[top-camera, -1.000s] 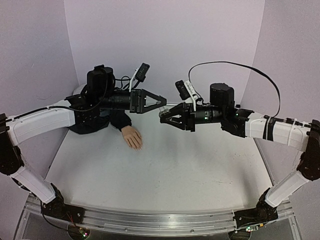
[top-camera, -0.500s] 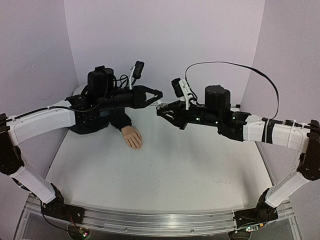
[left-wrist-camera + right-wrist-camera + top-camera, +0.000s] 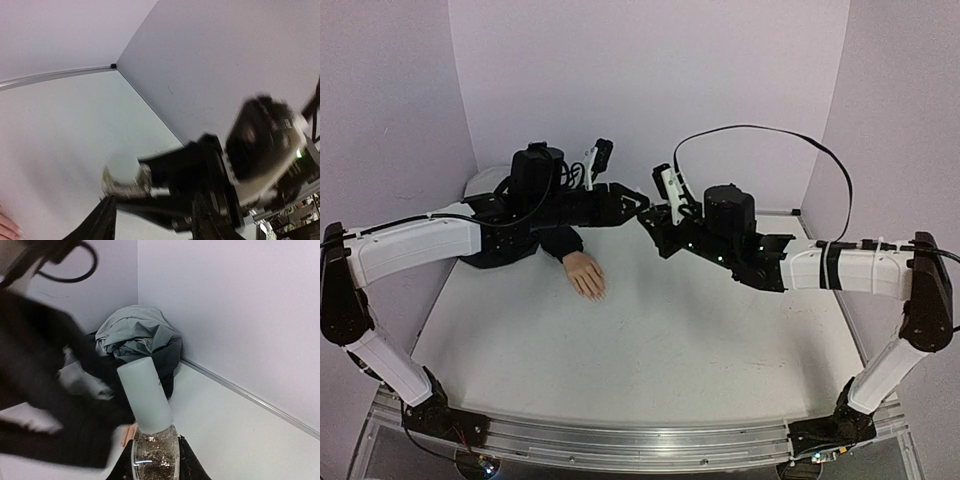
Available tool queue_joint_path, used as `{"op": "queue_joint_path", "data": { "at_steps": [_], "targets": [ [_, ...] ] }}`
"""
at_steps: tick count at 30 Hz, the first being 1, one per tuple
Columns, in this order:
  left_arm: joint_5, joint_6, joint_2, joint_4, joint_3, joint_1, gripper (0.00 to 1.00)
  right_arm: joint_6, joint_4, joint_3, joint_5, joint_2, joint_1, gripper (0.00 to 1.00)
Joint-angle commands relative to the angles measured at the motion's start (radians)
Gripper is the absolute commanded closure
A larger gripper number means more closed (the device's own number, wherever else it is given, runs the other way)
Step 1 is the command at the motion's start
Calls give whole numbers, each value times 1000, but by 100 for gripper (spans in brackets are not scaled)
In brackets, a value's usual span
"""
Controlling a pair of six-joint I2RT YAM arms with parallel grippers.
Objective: Paint the nails
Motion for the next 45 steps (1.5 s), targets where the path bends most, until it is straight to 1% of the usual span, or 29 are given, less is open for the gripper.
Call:
{"op": "queue_joint_path", "data": {
  "at_steps": [1,2,3,7,10,12,14,19,22,25,28,37,39,41,42,44,45],
  "targets": [
    [97,27,-68,-81,57,-22,36,-5,54,17,-260,-55,-97,100],
    [90,32,-78,-108,57,-20,28,-18,22,18,-316,-59,-100,100],
    [83,36,-85,-143,60,-19,24,-32,-11,23,-355,-59,-101,100],
    [71,73,-84,-331,121,-18,21,-40,-109,34,-451,-56,-101,100],
    [89,83,-101,-396,134,-16,18,-41,-137,25,-518,-65,-100,100],
    [117,82,-103,-437,155,-7,18,-41,-149,21,-552,-69,-101,100],
    [144,82,-96,-474,183,2,19,-41,-154,17,-580,-72,-102,100],
    [137,66,-78,-563,227,30,21,-38,-157,25,-604,-70,-101,100],
    [183,59,-57,-583,238,41,24,-38,-158,32,-610,-70,-101,100],
    [238,62,-42,-583,242,40,32,-37,-157,36,-613,-71,-101,100],
    [245,67,-41,-581,242,41,38,-34,-158,40,-624,-71,-100,100],
    [236,60,-15,-576,254,40,51,-33,-161,47,-635,-69,-102,100],
    [235,57,-6,-577,258,40,51,-35,-162,48,-638,-70,-101,100],
    [231,51,1,-577,264,40,44,-34,-165,48,-633,-70,-100,100],
    [228,50,5,-578,266,40,43,-35,-166,48,-633,-70,-101,100],
    [221,50,10,-577,272,40,43,-38,-168,49,-636,-69,-101,100],
    [220,50,15,-576,275,40,45,-39,-167,50,-637,-69,-101,100]
  ]
}}
